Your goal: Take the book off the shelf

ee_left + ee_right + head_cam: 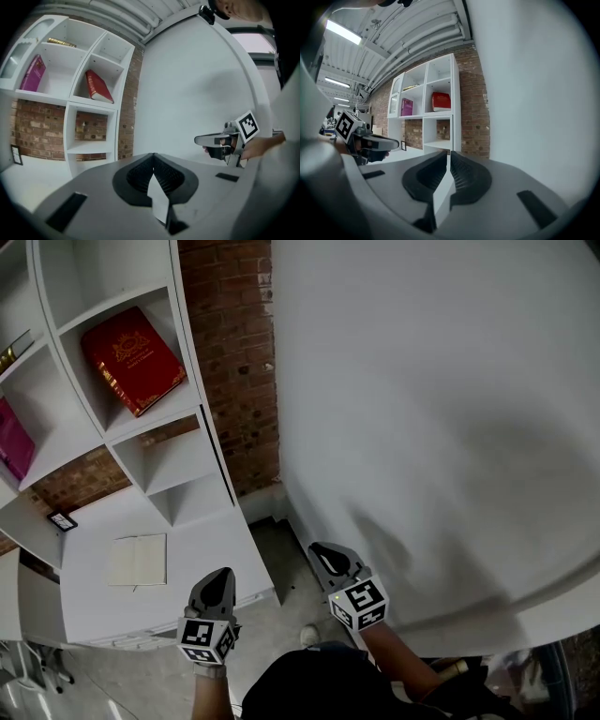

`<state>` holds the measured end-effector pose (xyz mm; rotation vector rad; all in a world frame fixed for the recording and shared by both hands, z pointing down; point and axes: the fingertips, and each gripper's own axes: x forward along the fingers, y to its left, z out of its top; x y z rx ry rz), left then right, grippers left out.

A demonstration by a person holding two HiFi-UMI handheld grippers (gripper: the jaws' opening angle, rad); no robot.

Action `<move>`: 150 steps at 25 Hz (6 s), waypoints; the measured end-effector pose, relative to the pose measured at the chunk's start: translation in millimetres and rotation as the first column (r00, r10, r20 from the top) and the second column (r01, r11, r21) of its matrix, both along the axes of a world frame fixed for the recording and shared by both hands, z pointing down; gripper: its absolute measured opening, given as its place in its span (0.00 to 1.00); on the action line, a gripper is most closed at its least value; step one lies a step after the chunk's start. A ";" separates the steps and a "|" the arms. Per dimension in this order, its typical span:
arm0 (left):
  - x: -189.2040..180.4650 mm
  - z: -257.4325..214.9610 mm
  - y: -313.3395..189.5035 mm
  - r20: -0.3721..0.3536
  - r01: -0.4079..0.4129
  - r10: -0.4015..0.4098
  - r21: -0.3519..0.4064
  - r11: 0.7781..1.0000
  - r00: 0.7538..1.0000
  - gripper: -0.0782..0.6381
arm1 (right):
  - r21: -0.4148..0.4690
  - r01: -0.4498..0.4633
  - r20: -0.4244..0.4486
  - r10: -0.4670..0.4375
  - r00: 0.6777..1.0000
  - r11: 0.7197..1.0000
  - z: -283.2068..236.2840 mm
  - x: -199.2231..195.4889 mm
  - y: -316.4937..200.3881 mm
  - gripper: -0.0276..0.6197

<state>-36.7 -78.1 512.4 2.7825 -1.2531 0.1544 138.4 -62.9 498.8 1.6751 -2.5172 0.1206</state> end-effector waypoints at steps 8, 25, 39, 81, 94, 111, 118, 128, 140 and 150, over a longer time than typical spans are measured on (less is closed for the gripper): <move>3.5 -15.8 -53.6 -0.029 0.128 -0.127 0.027 0.991 0.991 0.12 | 0.033 0.095 0.016 -0.096 0.995 0.995 -15.1 4.2 -64.7 0.09; -66.2 -93.3 -152.3 -0.122 0.362 -0.352 0.071 0.929 0.928 0.12 | 0.059 0.187 0.044 -0.190 0.981 0.981 -37.7 -35.9 -152.4 0.09; -130.2 -170.2 -247.0 -0.172 0.391 -0.371 0.106 0.914 0.913 0.12 | 0.084 0.175 0.030 -0.178 0.984 0.981 -75.0 -96.6 -234.9 0.09; -144.3 -261.3 -406.4 -0.201 0.344 -0.322 0.084 0.935 0.925 0.52 | 0.108 0.010 0.019 -0.012 1.000 0.994 -99.6 -109.8 -310.9 0.09; -140.2 -265.5 -390.9 -0.209 0.368 -0.332 0.171 0.914 0.920 0.51 | 0.106 0.047 0.024 -0.049 0.998 0.993 -97.0 -104.3 -305.0 0.09; -123.6 -290.6 -344.8 -0.433 0.335 -0.219 0.212 0.918 0.874 0.46 | 0.100 0.084 0.038 -0.088 0.995 0.991 -89.4 -84.5 -286.2 0.09; -117.0 -295.6 -344.8 -0.485 0.333 -0.195 0.215 0.918 0.853 0.46 | 0.101 0.078 0.046 -0.083 0.996 0.992 -87.4 -78.2 -286.3 0.09; -118.1 -289.6 -354.8 -0.527 0.303 -0.186 0.144 0.942 0.830 0.46 | 0.099 0.077 0.048 -0.083 0.995 0.992 -86.6 -79.1 -288.7 0.09; -86.6 -263.6 -376.7 -0.440 0.215 -0.169 0.058 0.975 0.882 0.49 | 0.093 0.056 0.053 -0.061 0.997 0.994 -82.6 -73.6 -290.8 0.09; -76.9 -256.8 -400.6 -0.413 0.241 -0.237 -0.044 0.970 0.879 0.49 | 0.078 -0.011 0.065 0.006 0.998 0.997 -77.9 -50.8 -288.1 0.09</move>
